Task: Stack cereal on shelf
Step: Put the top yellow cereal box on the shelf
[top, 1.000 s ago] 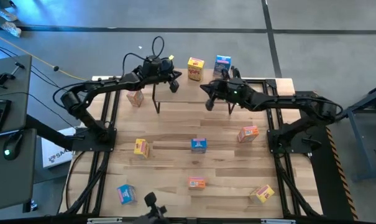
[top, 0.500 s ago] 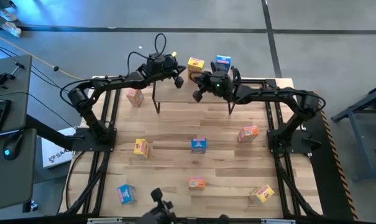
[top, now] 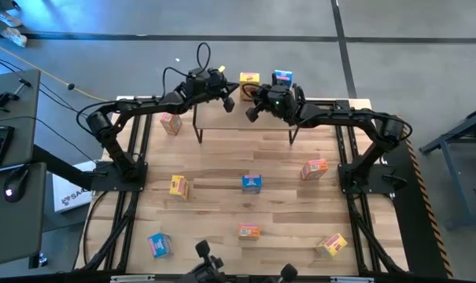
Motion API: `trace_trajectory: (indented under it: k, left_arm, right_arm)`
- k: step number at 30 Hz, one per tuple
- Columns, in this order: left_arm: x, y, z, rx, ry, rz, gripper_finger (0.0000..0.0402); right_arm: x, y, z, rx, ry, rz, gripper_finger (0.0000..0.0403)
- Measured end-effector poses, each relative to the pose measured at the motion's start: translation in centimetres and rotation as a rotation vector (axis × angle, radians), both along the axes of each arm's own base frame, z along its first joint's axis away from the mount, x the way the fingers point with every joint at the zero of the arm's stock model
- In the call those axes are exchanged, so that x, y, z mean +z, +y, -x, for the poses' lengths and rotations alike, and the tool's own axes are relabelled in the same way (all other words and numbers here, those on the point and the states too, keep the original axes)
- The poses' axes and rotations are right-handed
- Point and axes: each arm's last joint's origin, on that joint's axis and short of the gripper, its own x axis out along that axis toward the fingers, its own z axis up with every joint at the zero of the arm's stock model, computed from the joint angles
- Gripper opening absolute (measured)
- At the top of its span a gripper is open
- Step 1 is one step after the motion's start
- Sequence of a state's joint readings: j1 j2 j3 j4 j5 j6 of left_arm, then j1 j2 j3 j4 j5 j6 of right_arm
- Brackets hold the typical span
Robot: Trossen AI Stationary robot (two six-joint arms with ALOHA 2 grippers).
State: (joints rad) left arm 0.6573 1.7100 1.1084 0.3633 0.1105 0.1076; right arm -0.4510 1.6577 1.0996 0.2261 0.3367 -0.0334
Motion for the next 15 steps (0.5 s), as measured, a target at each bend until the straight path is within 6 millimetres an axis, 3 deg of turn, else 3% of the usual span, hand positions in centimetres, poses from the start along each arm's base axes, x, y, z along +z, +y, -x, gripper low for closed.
trace_trajectory:
  k: [15]
  left_arm:
    - [-0.95, 0.01, -0.95, -0.038, -0.054, 0.036, 0.0]
  right_arm:
    - [-0.55, -0.37, 0.42, -0.011, 0.053, -0.028, 0.0]
